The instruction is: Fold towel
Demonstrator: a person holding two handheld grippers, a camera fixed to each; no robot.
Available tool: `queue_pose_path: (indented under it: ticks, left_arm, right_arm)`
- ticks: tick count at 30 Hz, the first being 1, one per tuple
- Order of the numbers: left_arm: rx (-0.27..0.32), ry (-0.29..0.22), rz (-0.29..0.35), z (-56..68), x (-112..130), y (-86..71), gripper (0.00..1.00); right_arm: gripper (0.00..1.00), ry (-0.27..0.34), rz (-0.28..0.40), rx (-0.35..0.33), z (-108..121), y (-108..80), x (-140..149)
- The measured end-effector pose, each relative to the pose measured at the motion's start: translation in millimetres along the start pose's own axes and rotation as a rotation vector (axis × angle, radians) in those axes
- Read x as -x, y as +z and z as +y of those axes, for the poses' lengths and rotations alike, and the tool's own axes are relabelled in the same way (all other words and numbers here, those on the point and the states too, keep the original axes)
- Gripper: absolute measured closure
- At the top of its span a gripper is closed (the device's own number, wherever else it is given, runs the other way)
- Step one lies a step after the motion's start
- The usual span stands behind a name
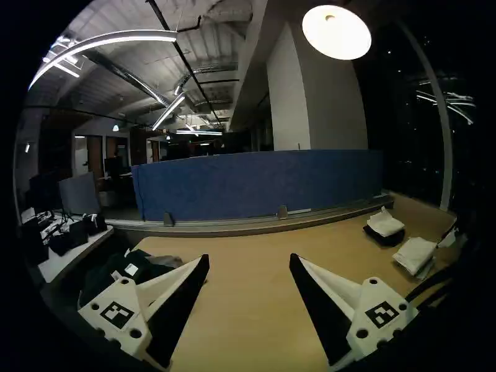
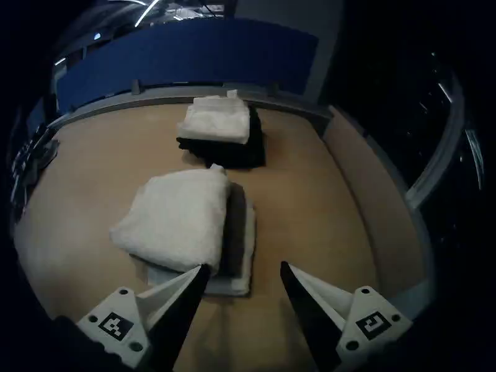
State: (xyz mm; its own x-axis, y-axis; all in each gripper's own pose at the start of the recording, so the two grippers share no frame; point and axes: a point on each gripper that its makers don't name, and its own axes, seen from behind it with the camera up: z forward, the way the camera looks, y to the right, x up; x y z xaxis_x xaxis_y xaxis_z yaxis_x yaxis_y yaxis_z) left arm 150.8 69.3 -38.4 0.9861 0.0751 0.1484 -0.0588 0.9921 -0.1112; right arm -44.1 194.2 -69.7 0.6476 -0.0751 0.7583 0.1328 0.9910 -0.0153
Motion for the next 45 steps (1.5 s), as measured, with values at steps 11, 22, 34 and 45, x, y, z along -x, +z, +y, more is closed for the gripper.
queue_pose_path:
  ticks: [11, 22, 34, 45]
  left_arm:
    - [-0.001, -0.002, 0.001, -1.2, 1.7, -1.5, 0.04]
    - [0.000, -0.004, 0.004, -1.1, 1.0, -1.8, 0.04]
    - [-0.007, -0.005, 0.006, -3.5, -0.5, -5.0, 0.04]
    - [-0.020, -0.003, 0.005, -11.0, -0.5, -7.7, 0.04]
  right_arm:
    - [0.12, -0.001, -0.003, -0.020, -3.4, -5.7, 3.8]
    - [0.12, 0.002, -0.002, -0.027, -8.7, -12.3, 10.4]
    - [0.12, 0.004, 0.037, -0.078, -39.1, -2.9, -13.8]
    - [0.12, -0.031, 0.054, -0.153, -93.0, 14.7, -31.0]
